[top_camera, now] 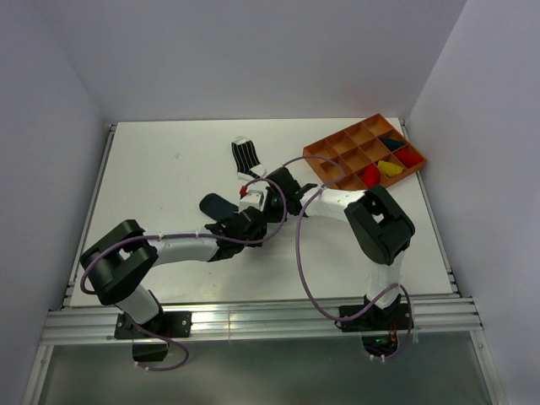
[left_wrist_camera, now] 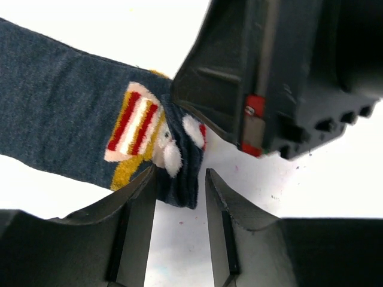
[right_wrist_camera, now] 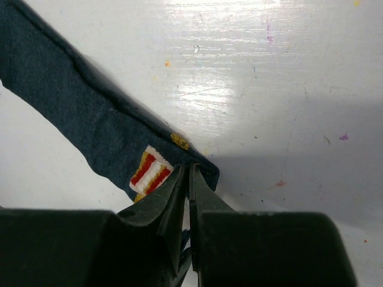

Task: Roll the socks
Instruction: Roll the sock at the center of the board.

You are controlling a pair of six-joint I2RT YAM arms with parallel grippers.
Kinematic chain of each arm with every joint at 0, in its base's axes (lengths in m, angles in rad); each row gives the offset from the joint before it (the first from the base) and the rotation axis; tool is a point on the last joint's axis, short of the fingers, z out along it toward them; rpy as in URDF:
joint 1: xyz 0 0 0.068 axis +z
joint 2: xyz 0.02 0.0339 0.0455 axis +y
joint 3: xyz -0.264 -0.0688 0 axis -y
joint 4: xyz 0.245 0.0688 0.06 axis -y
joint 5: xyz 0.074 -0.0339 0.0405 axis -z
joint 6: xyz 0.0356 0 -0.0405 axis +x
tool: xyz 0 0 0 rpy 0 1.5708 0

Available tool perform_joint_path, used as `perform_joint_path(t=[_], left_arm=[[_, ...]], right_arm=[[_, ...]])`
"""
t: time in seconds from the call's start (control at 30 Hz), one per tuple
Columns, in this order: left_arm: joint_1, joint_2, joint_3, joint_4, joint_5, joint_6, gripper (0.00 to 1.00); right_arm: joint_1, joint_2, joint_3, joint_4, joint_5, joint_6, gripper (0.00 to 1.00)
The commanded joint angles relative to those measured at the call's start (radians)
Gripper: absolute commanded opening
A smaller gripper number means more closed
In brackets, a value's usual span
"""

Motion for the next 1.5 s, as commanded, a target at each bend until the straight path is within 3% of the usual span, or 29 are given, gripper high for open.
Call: perform_joint_path(t=[0.0,0.37,0.47,0.5,0.53,0.7,0.9,1.07,1.3,1.47], left_arm=[[-0.030,0.013,0.036,0.033,-0.060,0.044,0.41],[-0.050,0.083,0.083,-0.037,-0.114,0.071,0.34],[-0.052,0.099,0.089,-0.037,-0.118,0.068,0.14],[-0.052,0.100,0.091,-0.037,-0.118,0.067,0.02],[-0.052,0.099,0.092,-0.063,-0.117,0.062,0.01],[-0.021,0.039,0.059,-0.049,-0.016,0.010,0.00],[0.150,-0.050,-0.068,0.102,0.297,-0.131,0.00],[0.272,-0.021,-0.095,0.159,0.516,-0.214,0.00],[0.338,0.040,-0.125,0.245,0.684,-0.327,0.00],[0.368,0.031,-0.187,0.303,0.710,-0.421,0.00]], right_arm=[[0.011,0.042,0.011,-0.040,0.002,0.002,0.13],[0.008,0.042,0.005,-0.024,-0.015,0.013,0.13],[0.008,0.034,0.000,-0.018,-0.027,0.015,0.14],[0.006,0.028,-0.007,0.006,-0.034,0.018,0.14],[0.003,0.007,-0.032,0.023,-0.050,0.028,0.16],[-0.031,-0.079,-0.144,0.188,-0.094,0.090,0.27],[-0.064,-0.174,-0.285,0.345,-0.122,0.151,0.32],[-0.069,-0.203,-0.360,0.413,-0.120,0.189,0.41],[-0.074,-0.153,-0.389,0.526,-0.151,0.238,0.43],[-0.072,-0.105,-0.385,0.561,-0.159,0.266,0.43]])
